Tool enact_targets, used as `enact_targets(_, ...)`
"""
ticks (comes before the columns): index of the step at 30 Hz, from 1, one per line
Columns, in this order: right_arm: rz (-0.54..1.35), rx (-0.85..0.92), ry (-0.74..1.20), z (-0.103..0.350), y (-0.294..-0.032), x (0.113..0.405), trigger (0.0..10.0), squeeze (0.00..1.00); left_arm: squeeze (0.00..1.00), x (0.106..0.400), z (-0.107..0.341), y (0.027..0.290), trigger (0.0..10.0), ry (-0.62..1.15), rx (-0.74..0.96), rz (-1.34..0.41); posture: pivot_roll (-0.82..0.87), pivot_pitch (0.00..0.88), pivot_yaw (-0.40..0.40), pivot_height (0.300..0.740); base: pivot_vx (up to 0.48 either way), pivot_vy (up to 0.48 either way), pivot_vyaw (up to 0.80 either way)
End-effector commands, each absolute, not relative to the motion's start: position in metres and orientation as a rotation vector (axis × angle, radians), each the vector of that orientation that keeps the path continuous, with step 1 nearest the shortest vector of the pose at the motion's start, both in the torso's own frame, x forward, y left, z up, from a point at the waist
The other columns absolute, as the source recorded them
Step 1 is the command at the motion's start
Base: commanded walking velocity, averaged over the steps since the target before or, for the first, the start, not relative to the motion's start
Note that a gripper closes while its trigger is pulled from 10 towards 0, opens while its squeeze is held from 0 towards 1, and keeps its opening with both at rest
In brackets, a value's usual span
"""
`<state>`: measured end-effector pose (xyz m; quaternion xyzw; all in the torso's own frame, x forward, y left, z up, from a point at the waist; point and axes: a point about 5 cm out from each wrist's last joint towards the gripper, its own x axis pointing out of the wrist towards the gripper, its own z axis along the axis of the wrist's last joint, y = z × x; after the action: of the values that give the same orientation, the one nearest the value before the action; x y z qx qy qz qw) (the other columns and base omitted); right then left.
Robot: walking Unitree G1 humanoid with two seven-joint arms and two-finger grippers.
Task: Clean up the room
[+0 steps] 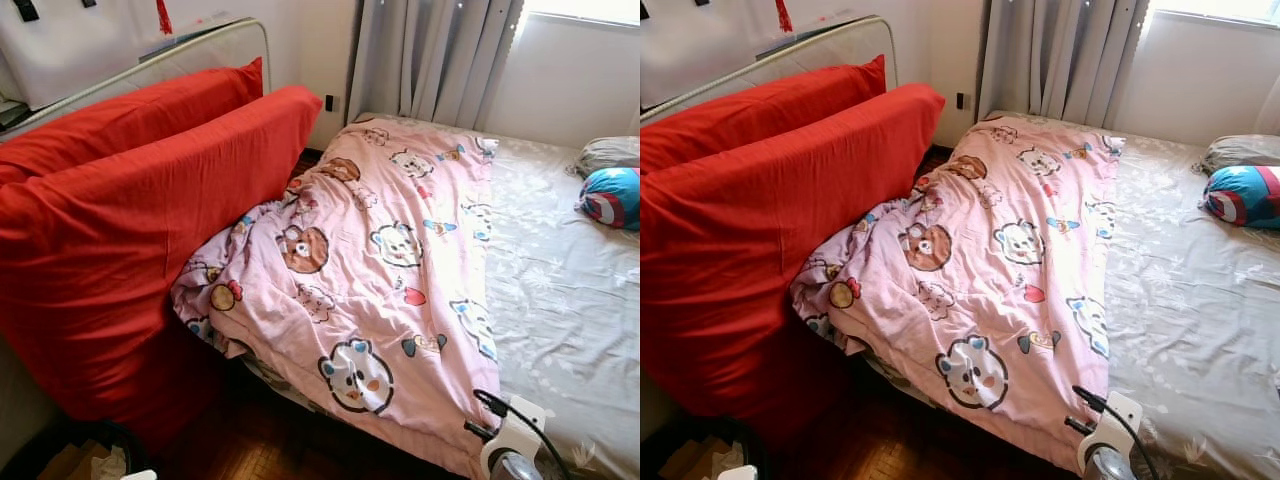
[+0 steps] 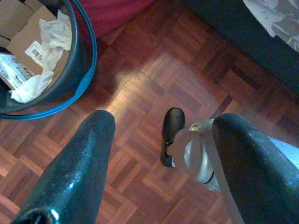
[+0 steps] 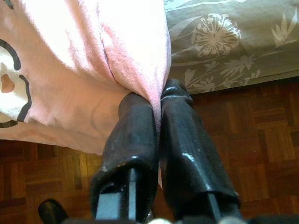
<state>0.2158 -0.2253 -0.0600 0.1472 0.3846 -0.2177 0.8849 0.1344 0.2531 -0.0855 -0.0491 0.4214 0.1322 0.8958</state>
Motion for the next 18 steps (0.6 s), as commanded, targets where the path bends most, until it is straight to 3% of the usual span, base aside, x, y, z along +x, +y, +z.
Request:
enact_targets(1,-0.477,0.314,0.809,-0.061,-0.2304,0.2123,10.0,0.51,0.0,0.1308,-0.0871,0.253,10.0,0.894,-0.092,0.263,0.1,0.022,-0.058,0.74,0.0,0.0,0.0)
enact_targets(10,-0.481,0.303,0.821,-0.0619,-0.2307,0.2108,10.0,0.52,0.0,0.131,-0.087,0.2528,10.0,0.893,-0.093,0.263,0.09,0.022,-0.058,0.74,0.0,0.0,0.0)
enact_targets(11,-0.481,0.303,0.82,-0.0619,-0.2308,0.2108,10.0,0.62,0.0,0.131,-0.087,0.2529,10.0,0.893,-0.093,0.264,0.09,0.022,-0.058,0.74,0.0,0.0,0.0)
enact_targets(12,-0.481,0.303,0.82,-0.0618,-0.2308,0.2109,10.0,0.62,0.0,0.131,-0.087,0.2529,10.0,0.893,-0.093,0.265,0.09,0.022,-0.058,0.74,0.0,0.0,0.0)
enact_targets(13,-0.482,0.303,0.82,-0.0618,-0.2309,0.2108,10.0,0.69,0.0,0.131,-0.087,0.2529,10.0,0.893,-0.092,0.265,0.09,0.022,-0.058,0.74,0.0,0.0,0.0)
enact_targets(18,-0.48,0.299,0.823,-0.0622,-0.2304,0.2105,10.0,0.63,0.0,0.1313,-0.087,0.253,10.0,0.894,-0.092,0.267,0.09,0.022,-0.057,0.74,0.0,0.0,0.0)
